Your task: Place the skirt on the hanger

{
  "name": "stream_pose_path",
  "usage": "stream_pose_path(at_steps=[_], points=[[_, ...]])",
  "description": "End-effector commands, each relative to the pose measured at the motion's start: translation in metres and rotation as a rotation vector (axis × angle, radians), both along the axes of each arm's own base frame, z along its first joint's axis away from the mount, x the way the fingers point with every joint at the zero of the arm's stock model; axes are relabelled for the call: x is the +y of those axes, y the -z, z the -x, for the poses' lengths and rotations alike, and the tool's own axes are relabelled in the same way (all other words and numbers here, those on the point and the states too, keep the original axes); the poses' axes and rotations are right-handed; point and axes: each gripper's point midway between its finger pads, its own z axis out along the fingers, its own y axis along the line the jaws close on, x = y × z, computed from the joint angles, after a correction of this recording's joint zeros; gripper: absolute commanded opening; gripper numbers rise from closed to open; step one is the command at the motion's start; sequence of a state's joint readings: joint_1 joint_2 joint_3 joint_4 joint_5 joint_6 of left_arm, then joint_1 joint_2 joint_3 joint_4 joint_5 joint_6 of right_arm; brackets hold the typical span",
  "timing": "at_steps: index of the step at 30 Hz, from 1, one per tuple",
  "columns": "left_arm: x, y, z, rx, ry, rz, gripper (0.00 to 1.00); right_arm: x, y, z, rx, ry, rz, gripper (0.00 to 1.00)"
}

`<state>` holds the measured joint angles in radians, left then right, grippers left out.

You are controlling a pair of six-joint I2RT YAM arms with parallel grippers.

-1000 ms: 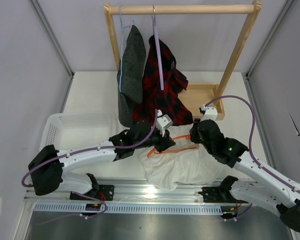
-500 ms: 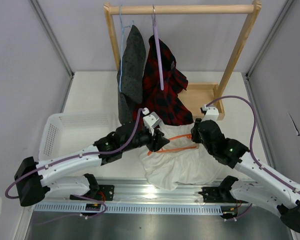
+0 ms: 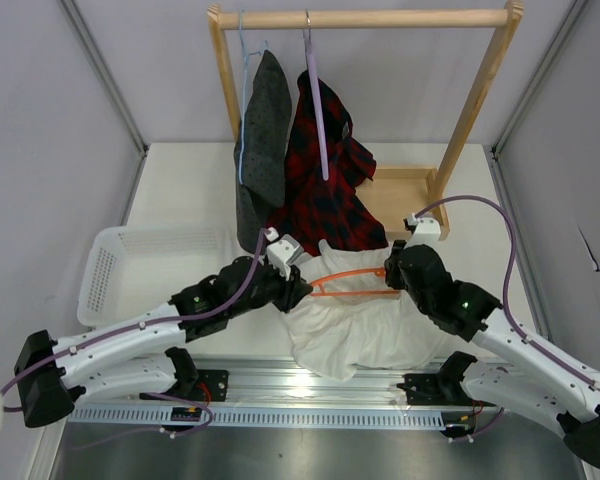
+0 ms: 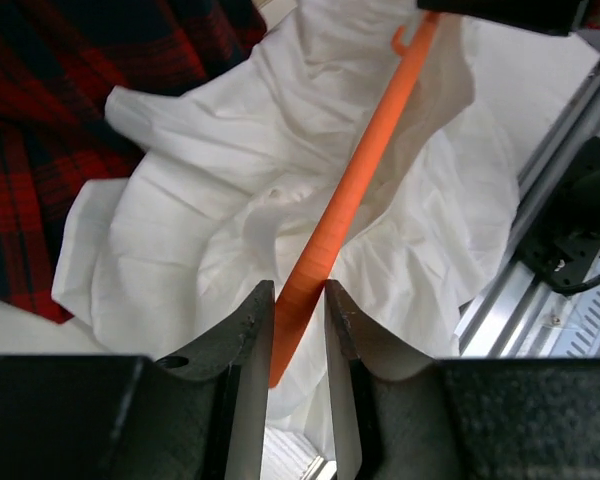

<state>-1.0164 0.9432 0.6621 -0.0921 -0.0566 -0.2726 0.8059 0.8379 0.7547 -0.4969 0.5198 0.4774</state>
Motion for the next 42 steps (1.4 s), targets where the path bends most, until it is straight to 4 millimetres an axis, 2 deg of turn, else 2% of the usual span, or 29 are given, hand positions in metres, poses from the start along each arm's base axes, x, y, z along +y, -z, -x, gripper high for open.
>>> stream_pose_path(at_steps=[1, 5, 7, 9, 10, 12, 14, 19, 21, 22, 27, 28, 29, 31, 32, 37, 42], points=[[0.009, 0.023, -0.007, 0.057, -0.095, -0.047, 0.31, -0.008, 0.008, 0.005, 0.021, 0.041, -0.002, 0.0], [0.004, 0.041, -0.015, 0.096, -0.141, -0.069, 0.39, -0.013, 0.004, 0.007, 0.007, 0.05, -0.014, 0.0], [0.005, 0.041, -0.015, 0.095, -0.15, -0.054, 0.4, -0.016, 0.004, 0.008, 0.001, 0.053, -0.017, 0.0], [-0.001, 0.018, -0.011, 0.058, -0.109, 0.035, 0.45, -0.017, 0.003, 0.009, 0.004, 0.055, -0.014, 0.0], [-0.001, 0.013, -0.01, 0.042, -0.099, 0.07, 0.46, -0.017, 0.003, 0.009, 0.007, 0.057, -0.011, 0.0], [0.006, -0.004, -0.008, 0.015, -0.109, 0.128, 0.48, -0.018, 0.002, 0.009, 0.004, 0.058, -0.012, 0.0], [0.014, -0.005, -0.008, 0.008, -0.125, 0.147, 0.48, -0.017, 0.003, 0.01, 0.006, 0.055, -0.015, 0.0], [0.029, -0.03, -0.004, -0.03, -0.138, 0.277, 0.55, -0.02, 0.004, 0.014, 0.002, 0.044, -0.021, 0.0], [0.029, -0.029, -0.008, -0.014, -0.154, 0.26, 0.53, -0.019, 0.005, 0.017, 0.0, 0.03, -0.028, 0.0], [0.026, -0.014, -0.011, 0.013, -0.158, 0.205, 0.52, -0.019, 0.002, 0.018, -0.014, 0.021, -0.043, 0.0], [0.006, 0.005, -0.02, 0.059, -0.142, 0.16, 0.51, -0.021, 0.0, 0.022, -0.026, 0.003, -0.053, 0.0], [-0.001, 0.0, -0.022, 0.053, -0.132, 0.175, 0.51, -0.021, 0.0, 0.023, -0.025, 0.003, -0.053, 0.0], [-0.006, 0.016, -0.025, 0.082, -0.13, 0.134, 0.51, -0.021, -0.001, 0.023, -0.028, 0.0, -0.058, 0.0], [-0.015, 0.019, -0.03, 0.087, -0.126, 0.125, 0.5, -0.021, -0.003, 0.024, -0.033, -0.008, -0.064, 0.0], [-0.019, 0.03, -0.032, 0.102, -0.124, 0.098, 0.5, -0.021, -0.004, 0.024, -0.036, -0.005, -0.067, 0.0], [-0.038, 0.034, -0.035, 0.115, -0.081, 0.126, 0.5, -0.024, -0.007, 0.024, -0.039, 0.003, -0.063, 0.0], [-0.048, 0.046, -0.037, 0.143, -0.073, 0.12, 0.49, -0.024, -0.009, 0.024, -0.045, 0.006, -0.069, 0.0]])
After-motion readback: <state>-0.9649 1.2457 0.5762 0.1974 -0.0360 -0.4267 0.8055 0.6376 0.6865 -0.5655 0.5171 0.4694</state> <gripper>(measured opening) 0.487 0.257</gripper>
